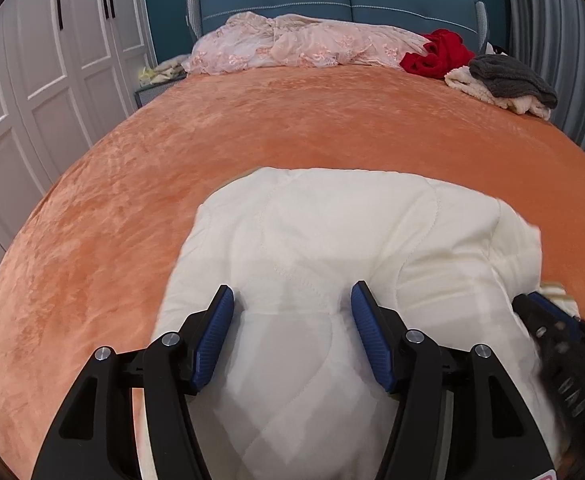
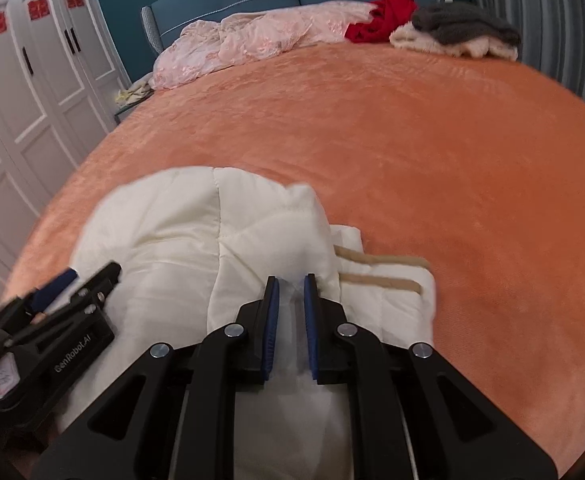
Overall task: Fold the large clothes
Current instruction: 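Grasp the bundle edge with both tools and fold it over onto itself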
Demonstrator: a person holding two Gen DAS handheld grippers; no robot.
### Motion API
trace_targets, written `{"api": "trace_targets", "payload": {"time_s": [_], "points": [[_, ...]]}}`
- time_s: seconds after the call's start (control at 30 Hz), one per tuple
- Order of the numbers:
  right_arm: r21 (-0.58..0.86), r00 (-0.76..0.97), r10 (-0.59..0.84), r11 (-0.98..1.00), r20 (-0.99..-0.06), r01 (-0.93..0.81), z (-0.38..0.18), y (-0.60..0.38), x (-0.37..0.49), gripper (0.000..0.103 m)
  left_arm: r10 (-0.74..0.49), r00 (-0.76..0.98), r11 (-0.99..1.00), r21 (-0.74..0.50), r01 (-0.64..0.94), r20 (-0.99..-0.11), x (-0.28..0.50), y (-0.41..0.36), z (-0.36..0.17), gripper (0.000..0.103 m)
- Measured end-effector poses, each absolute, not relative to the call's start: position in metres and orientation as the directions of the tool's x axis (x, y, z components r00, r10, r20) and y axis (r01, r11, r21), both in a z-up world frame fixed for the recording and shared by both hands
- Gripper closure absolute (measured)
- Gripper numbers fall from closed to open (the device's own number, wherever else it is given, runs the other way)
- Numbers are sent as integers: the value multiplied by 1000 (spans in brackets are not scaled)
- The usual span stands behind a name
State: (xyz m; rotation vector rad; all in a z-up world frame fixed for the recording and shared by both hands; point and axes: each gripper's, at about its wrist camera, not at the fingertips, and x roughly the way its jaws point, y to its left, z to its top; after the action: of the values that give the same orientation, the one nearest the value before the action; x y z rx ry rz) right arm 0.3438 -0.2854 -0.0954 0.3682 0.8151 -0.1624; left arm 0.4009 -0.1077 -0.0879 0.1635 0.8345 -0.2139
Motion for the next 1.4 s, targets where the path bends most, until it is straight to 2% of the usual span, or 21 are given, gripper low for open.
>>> {"api": "trace_targets", "payload": {"time_s": [0.07,0.17,0.2,0.23,0.3,0.4,0.5,0.53,0.6,0.7,0.9,1.4], "points": [[282,680,20,919,-733,276,-73,-289,321,89,-150,638,965,28,260,-755,388,-94,-74,43],[271,666,48,933,-744,236,-49,-285,282,78,-171,615,964,-1,266,-770,357,-70,-55,43],[278,660,64,934,-748,224,-45,-283,270,66,-179,605,964,-15,266,-776,344,-60,-49,43],[289,652,85,933,-753,213,-41,-281,257,62,-183,591,964,-25,266,-786,332,-51,-45,43],[300,632,110,932,-768,203,-40,-278,240,58,-192,565,963,-42,267,-802,312,-41,-42,43],[319,590,148,927,-794,197,-50,-272,228,59,-186,538,965,-48,259,-822,288,-31,-44,43],[347,550,194,919,-813,188,-67,-266,227,85,-161,509,971,-42,237,-845,280,-29,-58,43],[339,544,186,920,-818,196,-69,-264,226,89,-161,507,973,-49,228,-847,280,-28,-60,42],[306,557,152,932,-816,194,-62,-260,222,92,-153,504,974,-45,221,-850,280,-27,-61,41],[244,558,90,947,-825,208,-58,-254,216,92,-141,497,974,-30,225,-856,280,-32,-62,40],[97,495,-18,974,-869,204,-88,-235,226,91,-135,477,976,-34,215,-868,281,-34,-74,39],[77,474,-32,975,-880,209,-108,-234,237,90,-92,506,979,14,202,-857,282,-43,-89,34]]}}
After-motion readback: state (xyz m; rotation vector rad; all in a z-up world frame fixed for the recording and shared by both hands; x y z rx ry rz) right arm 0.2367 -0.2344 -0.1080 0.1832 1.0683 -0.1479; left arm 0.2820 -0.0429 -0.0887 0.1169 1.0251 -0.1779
